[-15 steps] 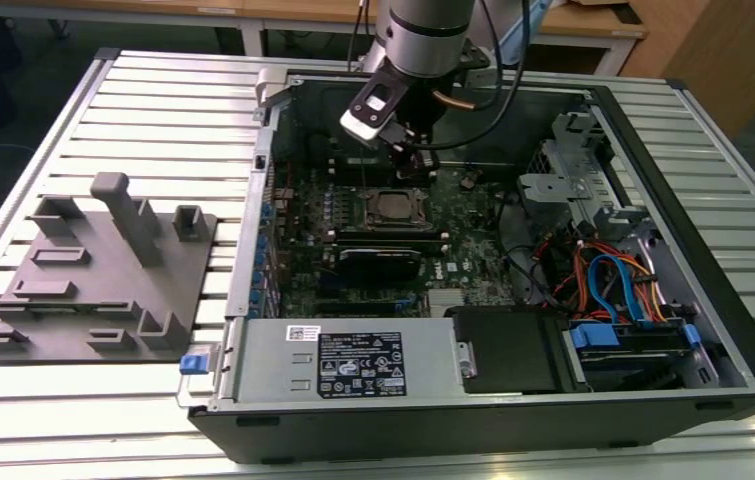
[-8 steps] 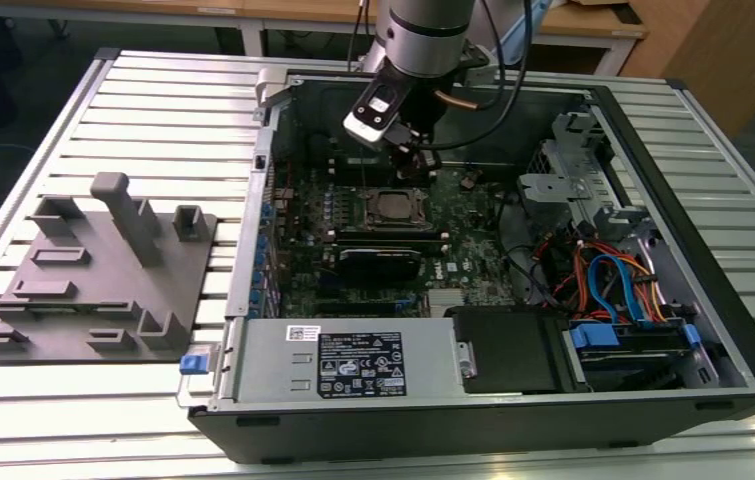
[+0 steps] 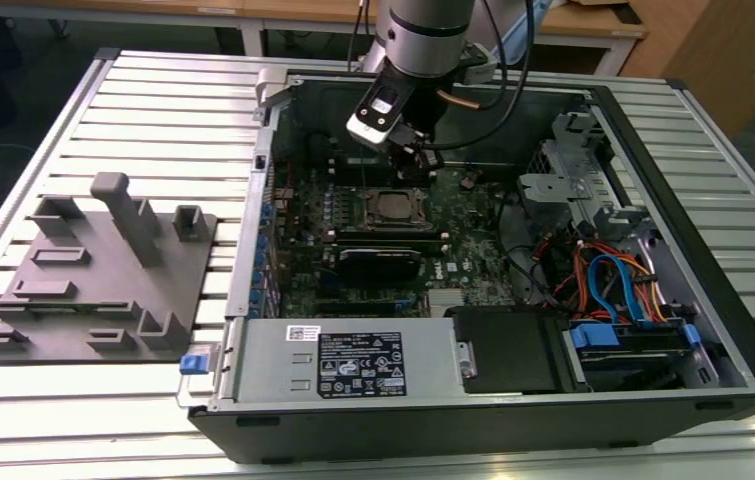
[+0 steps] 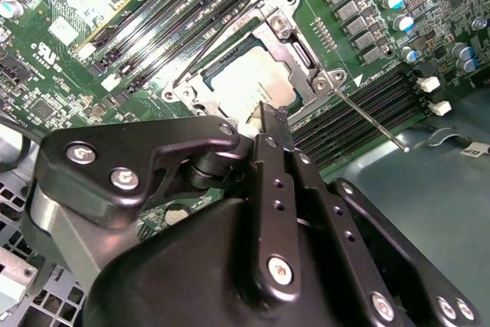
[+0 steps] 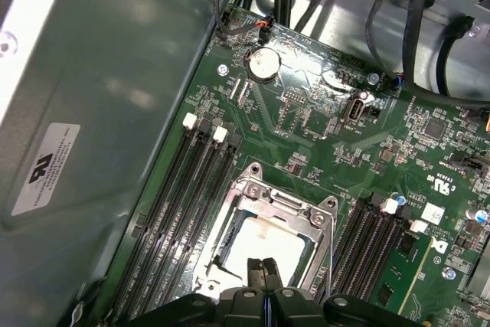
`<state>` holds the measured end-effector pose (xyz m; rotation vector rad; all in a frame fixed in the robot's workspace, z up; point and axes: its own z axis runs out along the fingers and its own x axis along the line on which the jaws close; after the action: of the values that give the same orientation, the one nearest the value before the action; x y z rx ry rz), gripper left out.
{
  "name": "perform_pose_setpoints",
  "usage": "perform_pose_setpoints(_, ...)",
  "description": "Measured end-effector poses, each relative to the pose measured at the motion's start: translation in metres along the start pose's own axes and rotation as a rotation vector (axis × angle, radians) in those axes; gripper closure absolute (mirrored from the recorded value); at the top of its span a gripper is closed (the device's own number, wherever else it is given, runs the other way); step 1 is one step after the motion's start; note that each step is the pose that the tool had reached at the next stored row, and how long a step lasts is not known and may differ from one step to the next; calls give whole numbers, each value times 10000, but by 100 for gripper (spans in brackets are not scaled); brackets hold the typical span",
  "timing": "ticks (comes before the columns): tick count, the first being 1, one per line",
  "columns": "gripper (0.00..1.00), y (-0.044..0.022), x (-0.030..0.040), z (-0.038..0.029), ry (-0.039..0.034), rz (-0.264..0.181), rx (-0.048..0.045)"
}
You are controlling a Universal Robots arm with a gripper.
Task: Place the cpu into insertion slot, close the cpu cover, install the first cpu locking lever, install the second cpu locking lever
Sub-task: 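Install the first cpu locking lever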
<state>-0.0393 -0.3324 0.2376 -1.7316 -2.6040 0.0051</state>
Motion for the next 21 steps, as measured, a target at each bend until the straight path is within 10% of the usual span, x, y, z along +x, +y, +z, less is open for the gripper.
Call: perform_pose_setpoints(21,90,0,0,0,-11,-1019,11)
